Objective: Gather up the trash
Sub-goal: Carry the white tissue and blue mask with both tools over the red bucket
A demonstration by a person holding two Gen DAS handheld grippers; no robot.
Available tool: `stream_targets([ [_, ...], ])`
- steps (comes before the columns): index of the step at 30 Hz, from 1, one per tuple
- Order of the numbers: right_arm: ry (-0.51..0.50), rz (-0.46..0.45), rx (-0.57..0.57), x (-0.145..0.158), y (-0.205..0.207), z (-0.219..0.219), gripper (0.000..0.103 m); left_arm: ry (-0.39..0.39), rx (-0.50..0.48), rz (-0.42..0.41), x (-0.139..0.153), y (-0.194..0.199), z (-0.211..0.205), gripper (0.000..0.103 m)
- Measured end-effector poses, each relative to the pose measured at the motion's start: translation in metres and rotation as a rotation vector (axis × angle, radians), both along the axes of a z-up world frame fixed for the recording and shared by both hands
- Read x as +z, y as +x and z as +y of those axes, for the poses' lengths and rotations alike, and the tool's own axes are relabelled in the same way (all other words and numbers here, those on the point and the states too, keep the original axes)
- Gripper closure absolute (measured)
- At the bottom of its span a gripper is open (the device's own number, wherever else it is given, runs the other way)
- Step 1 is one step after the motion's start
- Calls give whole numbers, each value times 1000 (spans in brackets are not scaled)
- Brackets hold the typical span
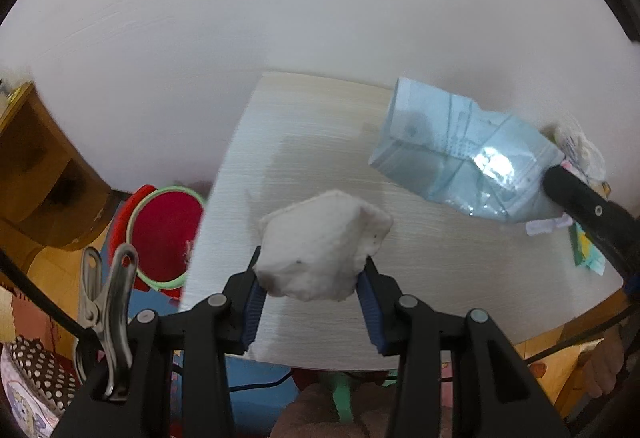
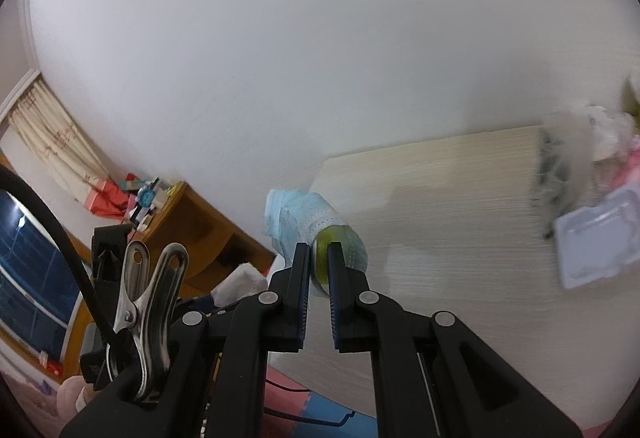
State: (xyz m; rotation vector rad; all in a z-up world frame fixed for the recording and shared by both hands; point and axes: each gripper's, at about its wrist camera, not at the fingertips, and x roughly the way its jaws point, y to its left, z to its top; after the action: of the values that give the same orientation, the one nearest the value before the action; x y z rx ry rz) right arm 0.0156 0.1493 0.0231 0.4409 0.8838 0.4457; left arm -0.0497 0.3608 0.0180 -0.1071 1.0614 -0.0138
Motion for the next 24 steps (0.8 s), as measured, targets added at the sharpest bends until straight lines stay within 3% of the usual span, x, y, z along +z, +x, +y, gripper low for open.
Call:
stream_targets([
  [12,-2,10,171,-7,33,67,93,3,193,0,2,-7,69,59],
  [24,-1,38,372,-18,70,124,93,18,409,18,5,-17,111,59],
])
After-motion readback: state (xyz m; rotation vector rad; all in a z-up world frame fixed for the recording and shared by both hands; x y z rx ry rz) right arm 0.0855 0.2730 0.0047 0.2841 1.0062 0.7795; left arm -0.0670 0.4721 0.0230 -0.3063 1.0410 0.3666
